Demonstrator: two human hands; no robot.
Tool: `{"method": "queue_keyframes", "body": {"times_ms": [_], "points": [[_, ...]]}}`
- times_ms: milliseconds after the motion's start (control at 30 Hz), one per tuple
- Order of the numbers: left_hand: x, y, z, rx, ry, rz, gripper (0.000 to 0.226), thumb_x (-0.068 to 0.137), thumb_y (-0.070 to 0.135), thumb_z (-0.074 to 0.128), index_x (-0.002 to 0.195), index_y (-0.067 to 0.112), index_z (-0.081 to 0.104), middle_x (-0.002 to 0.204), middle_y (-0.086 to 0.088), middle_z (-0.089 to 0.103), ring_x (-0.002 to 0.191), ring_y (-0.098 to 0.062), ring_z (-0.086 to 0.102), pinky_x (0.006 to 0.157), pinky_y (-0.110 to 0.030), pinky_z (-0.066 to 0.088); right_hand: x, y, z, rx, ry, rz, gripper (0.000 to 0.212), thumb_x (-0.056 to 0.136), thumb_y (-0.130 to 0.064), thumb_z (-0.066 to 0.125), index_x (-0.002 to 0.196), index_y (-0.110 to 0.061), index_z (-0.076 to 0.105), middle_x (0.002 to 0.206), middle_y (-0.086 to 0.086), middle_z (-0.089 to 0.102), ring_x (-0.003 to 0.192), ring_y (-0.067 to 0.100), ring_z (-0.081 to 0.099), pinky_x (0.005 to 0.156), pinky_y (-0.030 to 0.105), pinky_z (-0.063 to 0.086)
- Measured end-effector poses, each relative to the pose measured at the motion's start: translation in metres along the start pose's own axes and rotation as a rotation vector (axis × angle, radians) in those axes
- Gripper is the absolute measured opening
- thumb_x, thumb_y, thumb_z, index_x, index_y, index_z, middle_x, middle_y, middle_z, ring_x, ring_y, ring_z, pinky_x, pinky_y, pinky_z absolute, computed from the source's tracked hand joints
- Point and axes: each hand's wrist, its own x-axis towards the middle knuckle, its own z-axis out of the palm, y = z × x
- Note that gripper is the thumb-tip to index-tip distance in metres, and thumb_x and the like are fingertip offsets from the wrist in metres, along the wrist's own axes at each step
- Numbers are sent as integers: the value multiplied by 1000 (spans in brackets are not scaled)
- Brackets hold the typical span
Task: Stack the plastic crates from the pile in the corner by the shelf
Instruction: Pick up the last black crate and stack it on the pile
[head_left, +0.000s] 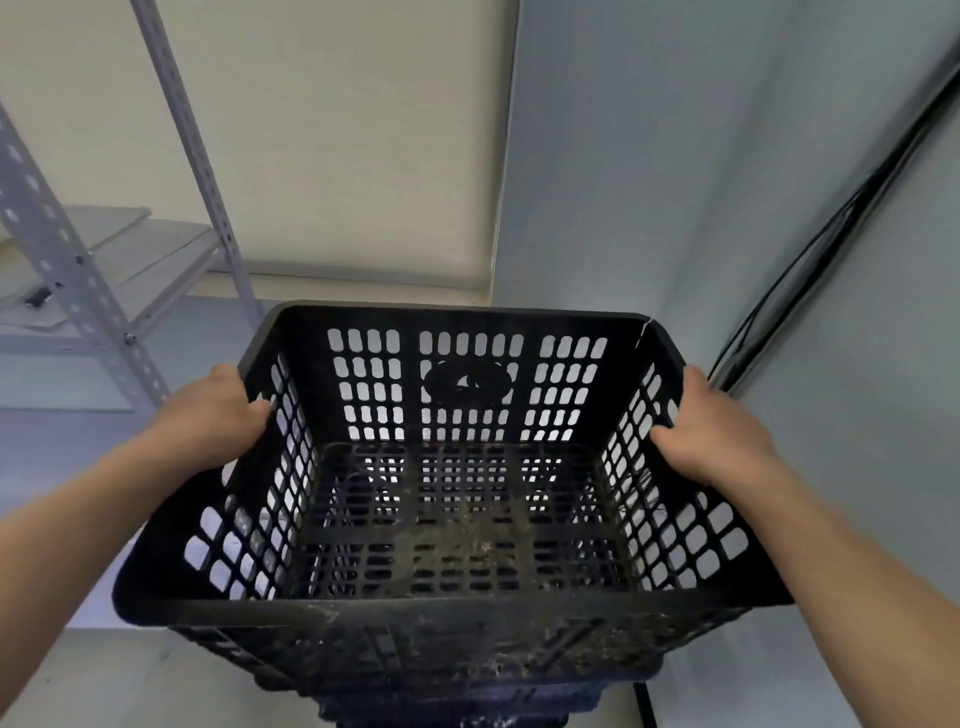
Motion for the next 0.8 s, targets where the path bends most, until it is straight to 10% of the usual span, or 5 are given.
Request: {"method": "queue_keyframes", "body": {"times_ms": [567, 800], "points": [[2, -7, 1, -14, -9, 37, 34, 95, 28, 47, 120, 5, 45, 110, -19, 59, 93, -34, 54, 79, -39, 45, -12, -1, 3, -43, 20, 23, 78, 90, -37, 63, 155, -21, 22, 113, 14, 64, 87, 32, 59, 68, 36, 48], [-11, -2, -7, 15, 16, 95, 52, 93, 38, 52, 134, 8, 38, 123, -18, 56, 105, -36, 58, 82, -45, 48, -19, -9, -5, -68, 72, -11, 71, 91, -39, 63, 153, -20, 35, 142, 13, 50, 130, 36, 51, 99, 46, 45]]}}
